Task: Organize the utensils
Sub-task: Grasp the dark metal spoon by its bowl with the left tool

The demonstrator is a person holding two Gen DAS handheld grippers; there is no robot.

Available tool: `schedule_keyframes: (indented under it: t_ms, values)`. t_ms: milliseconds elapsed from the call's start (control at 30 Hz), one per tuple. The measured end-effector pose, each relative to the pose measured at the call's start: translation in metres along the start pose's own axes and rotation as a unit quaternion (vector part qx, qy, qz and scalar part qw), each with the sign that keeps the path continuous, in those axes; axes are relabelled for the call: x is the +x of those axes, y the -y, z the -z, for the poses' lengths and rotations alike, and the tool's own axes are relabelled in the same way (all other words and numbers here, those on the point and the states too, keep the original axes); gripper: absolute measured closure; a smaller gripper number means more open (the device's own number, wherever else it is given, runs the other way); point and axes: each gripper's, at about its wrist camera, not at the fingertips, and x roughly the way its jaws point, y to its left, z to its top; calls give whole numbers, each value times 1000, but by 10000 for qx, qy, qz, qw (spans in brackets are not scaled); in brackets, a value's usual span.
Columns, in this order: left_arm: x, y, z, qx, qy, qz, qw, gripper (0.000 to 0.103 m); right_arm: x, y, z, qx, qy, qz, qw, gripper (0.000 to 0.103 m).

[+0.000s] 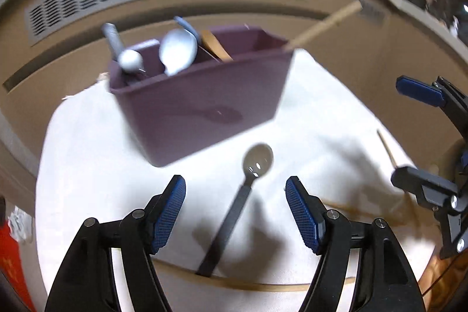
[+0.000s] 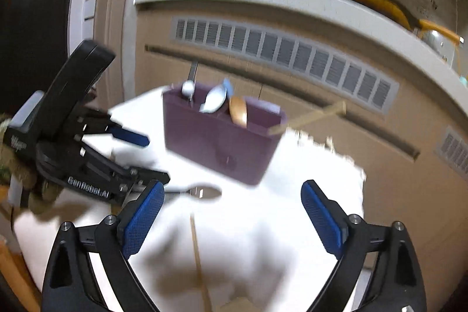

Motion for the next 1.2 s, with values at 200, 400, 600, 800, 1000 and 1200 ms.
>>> schedule_keyframes:
  t_ms: [200, 400, 600, 800, 1000, 1200]
  values:
    - [33, 20, -6, 342, -352, 146, 9987, 47, -1, 10, 44, 537, -478, -294, 9970, 11]
    - [74, 39, -26, 784, -813, -22, 9936, 53, -5, 12, 74, 736, -756, -360, 9938, 11]
    - [84, 37, -31, 661, -956, 8, 9932, 68, -9, 16, 87, 821, -810, -382, 9926, 11]
    - [52, 39, -17, 364, -440, -259, 9980, 68, -5, 20, 92, 997, -889, -406, 9902, 10]
    - [-45, 30, -10, -199, 772, -217, 9966, 69, -2, 16, 89, 976, -961, -489, 9894, 9]
    - [-122, 4, 0, -518, 1493, -471, 9863, 74, 8, -19, 75, 586, -1026, -882, 9891, 9]
